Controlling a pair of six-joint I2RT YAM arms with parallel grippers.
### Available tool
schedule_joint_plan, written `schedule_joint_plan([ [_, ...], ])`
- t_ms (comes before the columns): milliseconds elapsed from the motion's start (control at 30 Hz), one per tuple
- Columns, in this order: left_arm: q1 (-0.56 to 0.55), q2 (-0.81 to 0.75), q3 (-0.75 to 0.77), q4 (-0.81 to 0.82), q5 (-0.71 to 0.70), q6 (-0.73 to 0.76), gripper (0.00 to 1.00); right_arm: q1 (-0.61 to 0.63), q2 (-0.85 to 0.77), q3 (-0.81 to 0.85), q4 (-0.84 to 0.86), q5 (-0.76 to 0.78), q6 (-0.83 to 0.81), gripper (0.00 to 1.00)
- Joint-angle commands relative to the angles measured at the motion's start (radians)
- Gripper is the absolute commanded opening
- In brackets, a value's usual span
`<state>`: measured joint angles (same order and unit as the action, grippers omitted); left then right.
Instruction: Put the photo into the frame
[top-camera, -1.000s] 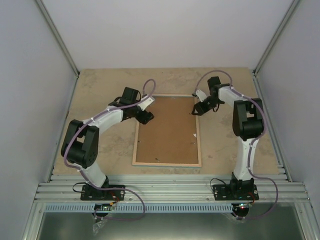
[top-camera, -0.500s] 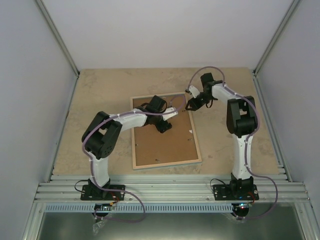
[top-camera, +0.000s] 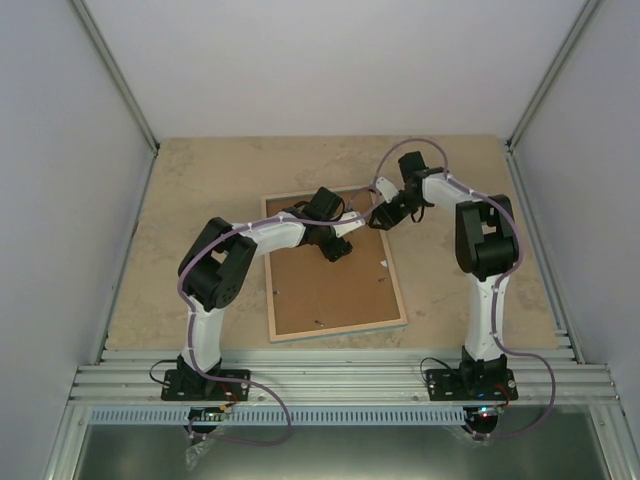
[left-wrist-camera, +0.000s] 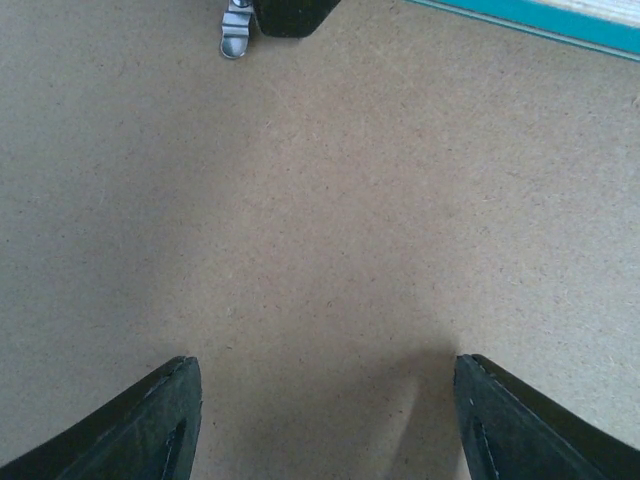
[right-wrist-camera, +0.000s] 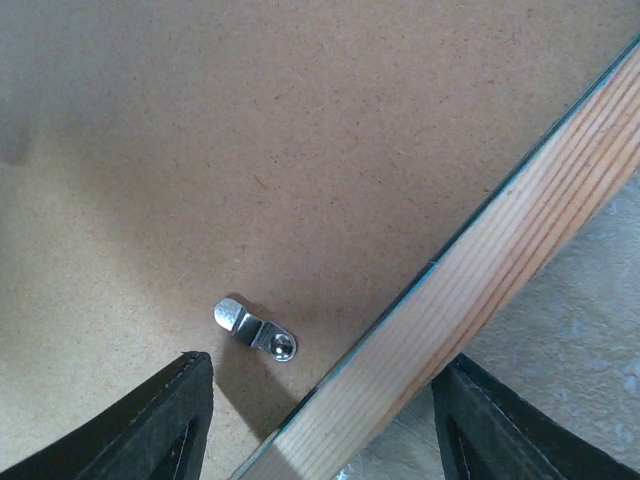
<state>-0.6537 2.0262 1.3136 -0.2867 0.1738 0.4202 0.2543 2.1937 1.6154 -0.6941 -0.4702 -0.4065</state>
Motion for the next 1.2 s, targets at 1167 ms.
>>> schedule_joint_plan([
  [1167, 0.002, 0.02, -0.049, -0.062, -0.042, -0.004, 0.67, 0.09, 0.084, 0.066, 0.033, 0.257, 0.111, 0.31],
])
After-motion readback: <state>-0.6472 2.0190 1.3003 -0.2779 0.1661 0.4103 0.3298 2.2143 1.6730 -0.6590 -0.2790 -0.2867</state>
